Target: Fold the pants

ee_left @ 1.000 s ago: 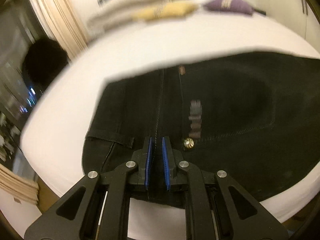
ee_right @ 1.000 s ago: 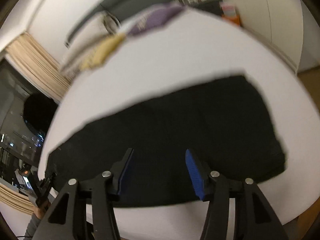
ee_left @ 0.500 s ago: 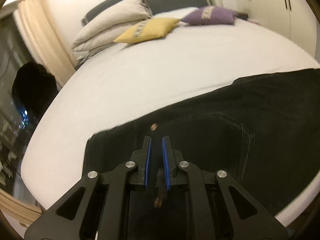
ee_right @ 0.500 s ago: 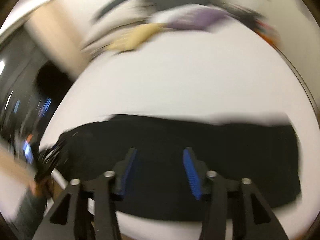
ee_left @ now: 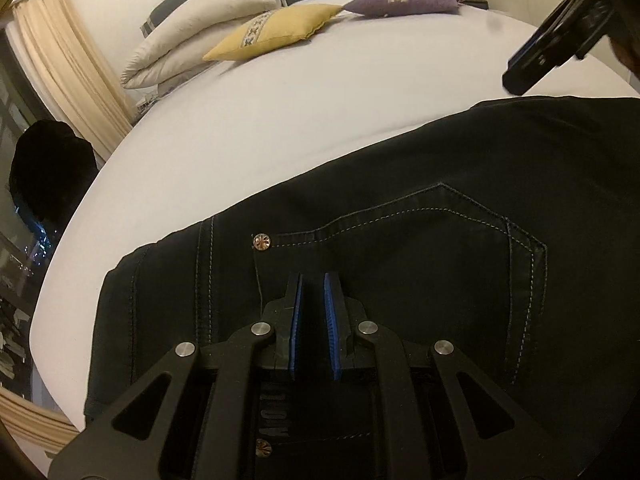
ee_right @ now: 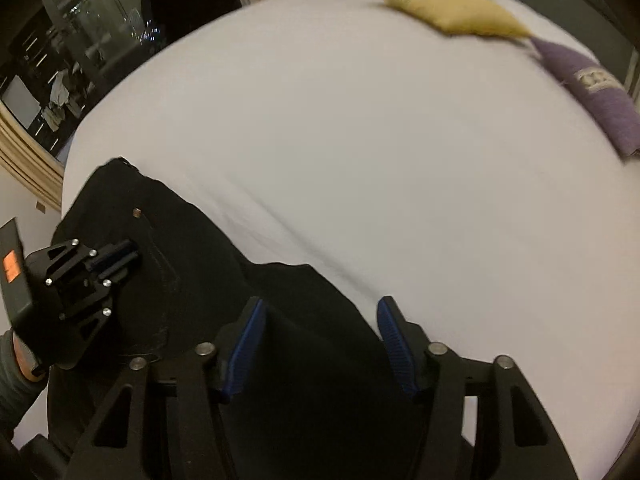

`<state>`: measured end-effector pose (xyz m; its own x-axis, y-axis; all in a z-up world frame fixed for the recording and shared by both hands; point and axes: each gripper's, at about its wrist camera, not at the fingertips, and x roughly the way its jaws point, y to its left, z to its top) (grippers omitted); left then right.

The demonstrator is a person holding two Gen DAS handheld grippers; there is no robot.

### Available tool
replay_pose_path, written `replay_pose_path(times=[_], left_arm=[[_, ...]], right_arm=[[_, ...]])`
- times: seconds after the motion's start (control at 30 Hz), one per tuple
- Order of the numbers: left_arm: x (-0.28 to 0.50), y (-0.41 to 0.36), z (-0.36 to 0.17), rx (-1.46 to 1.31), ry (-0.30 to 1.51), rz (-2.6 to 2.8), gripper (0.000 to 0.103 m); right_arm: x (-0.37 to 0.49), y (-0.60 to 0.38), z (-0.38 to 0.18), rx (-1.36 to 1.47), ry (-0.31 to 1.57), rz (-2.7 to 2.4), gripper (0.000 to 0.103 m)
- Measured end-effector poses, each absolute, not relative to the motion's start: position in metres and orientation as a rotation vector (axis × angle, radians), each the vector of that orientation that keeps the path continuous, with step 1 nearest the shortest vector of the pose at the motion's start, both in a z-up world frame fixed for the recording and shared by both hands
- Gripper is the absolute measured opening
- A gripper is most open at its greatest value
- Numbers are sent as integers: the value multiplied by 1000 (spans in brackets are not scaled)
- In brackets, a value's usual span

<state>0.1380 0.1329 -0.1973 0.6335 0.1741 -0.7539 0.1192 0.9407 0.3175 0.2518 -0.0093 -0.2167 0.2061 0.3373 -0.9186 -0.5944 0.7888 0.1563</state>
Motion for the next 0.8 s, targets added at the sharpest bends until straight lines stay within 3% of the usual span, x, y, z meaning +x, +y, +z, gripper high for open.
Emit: replay_pose_path(times=[0.1, 0.2, 0.27, 0.4, 0.67, 0.8], left_arm=[[132, 133, -203, 362, 863, 38, 10], [119, 129, -208, 379, 842, 50, 10], [118, 129, -209, 374, 836, 51, 10], [105, 124, -209, 362, 820, 55, 10], [96, 123, -208, 362, 794, 75, 10], [94, 122, -209, 363, 792, 79, 10]], right_arm=[[259, -10, -235, -250, 1276, 681, 51], [257, -10, -244, -271, 1304, 701, 28], [254, -6, -247, -306, 1292, 698, 7], [249, -7, -243, -304, 1226, 656, 2], [248, -45, -235, 3, 1133, 544, 1], [264, -65, -259, 128, 1181, 418, 0]])
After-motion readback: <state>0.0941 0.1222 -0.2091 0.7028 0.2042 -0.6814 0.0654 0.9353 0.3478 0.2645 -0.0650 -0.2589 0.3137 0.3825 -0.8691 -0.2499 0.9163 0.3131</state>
